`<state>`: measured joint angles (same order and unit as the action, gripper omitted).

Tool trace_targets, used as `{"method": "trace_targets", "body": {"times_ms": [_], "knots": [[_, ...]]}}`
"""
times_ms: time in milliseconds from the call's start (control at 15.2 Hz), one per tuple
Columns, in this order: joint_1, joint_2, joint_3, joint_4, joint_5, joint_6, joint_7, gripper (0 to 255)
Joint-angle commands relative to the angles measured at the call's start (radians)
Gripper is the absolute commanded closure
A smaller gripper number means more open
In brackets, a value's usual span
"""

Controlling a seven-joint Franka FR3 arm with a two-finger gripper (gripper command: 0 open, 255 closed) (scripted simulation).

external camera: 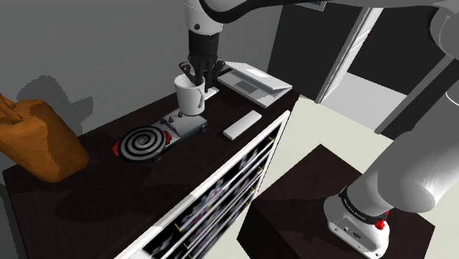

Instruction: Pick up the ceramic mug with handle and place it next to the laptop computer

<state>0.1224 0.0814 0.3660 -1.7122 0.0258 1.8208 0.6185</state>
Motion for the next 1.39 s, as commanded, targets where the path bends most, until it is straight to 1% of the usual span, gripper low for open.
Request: {"method": "trace_targets", "body": {"times_ms": [0,396,726,1056,1320], "knots": [[-0.024,0.007,-0.02,0.013,0.001,-0.008,-0.046,255],[-0.092,0.059,-0.077,0.082,-0.006,-0.032,-0.17,255],[-0.146,0.13,-0.118,0.178,-0.016,-0.064,-0.265,255],[-0.195,0.226,-0.154,0.316,-0.027,-0.111,-0.353,255],[-0.231,0.328,-0.179,0.467,-0.037,-0.165,-0.418,255]]}}
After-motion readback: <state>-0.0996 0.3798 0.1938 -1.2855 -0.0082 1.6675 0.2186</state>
